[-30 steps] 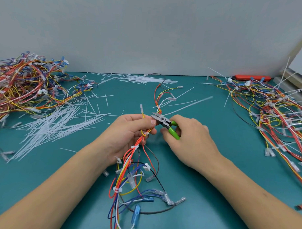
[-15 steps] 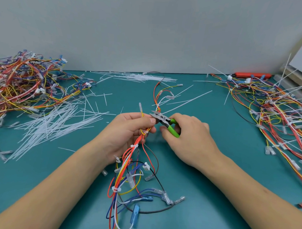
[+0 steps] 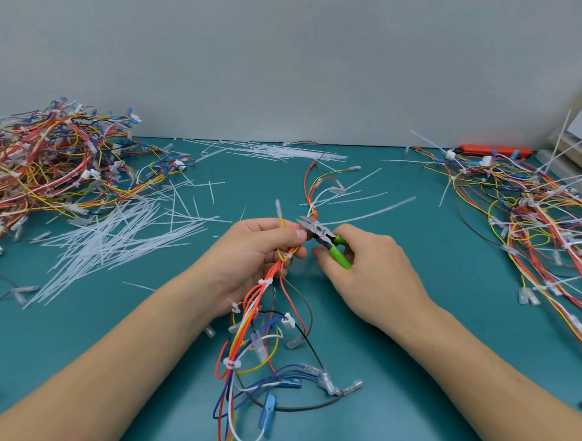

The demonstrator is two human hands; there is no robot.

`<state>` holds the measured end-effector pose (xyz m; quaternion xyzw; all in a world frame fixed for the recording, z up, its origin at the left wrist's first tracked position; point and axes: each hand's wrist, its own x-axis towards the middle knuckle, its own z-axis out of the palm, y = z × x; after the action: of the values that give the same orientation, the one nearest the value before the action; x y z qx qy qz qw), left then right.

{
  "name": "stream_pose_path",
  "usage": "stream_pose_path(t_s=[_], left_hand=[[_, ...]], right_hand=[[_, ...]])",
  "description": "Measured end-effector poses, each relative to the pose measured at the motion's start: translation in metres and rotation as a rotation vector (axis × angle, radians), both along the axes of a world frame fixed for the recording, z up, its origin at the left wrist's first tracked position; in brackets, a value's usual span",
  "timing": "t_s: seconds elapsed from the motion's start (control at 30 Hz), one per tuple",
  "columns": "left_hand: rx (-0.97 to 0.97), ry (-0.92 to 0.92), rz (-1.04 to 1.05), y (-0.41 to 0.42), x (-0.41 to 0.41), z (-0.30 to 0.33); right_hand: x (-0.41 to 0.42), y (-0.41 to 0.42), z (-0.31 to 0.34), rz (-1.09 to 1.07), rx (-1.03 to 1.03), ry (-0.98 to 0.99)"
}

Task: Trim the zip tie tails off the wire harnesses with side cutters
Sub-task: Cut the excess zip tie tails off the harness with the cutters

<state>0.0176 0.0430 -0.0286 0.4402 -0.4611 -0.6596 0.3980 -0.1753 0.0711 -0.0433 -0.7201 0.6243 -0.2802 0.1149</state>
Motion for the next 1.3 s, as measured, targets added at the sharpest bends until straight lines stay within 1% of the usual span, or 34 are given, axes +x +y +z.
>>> stream_pose_path(t_s=[0.13, 0.53, 0.67, 0.8, 0.87, 1.03, 1.13, 1.3], left_hand=[[0.001, 0.001, -0.005, -0.0009, -0.0008, 0.0002], [-0.006, 0.016, -0.021, -0.0015, 0.0006, -0.0015], [-0.016, 0.02, -0.036, -0.001, 0.0003, -0.0008], [-0.018, 0.008, -0.03, -0.0009, 0.0005, -0.0007], [-0.016, 0.009, -0.028, -0.0004, 0.0006, -0.0002], [-0.011, 0.014, -0.028, 0.0005, -0.0005, 0.0006], [-0.005, 0.01, -0.021, -0.0005, 0.0006, -0.0009], [-0.006, 0.015, -0.037, -0.0024, 0.0012, -0.0021]], right_hand=[[-0.0008, -0.0013, 0.0001, 0.017, -0.001, 0.028], [-0.0015, -0.0017, -0.0003, 0.03, -0.018, 0.005], [-0.0026, -0.004, 0.0006, -0.024, 0.017, -0.007], [-0.0011, -0.0045, 0.0031, -0.046, 0.029, 0.06], [-0.0002, -0.0038, 0.0023, -0.044, 0.027, 0.052], [-0.0049, -0.0036, -0.0026, 0.015, -0.031, -0.026], [-0.0058, -0.0052, 0.0003, 0.071, -0.033, -0.009], [-0.0065, -0.0061, -0.0005, 0.063, -0.038, 0.013]])
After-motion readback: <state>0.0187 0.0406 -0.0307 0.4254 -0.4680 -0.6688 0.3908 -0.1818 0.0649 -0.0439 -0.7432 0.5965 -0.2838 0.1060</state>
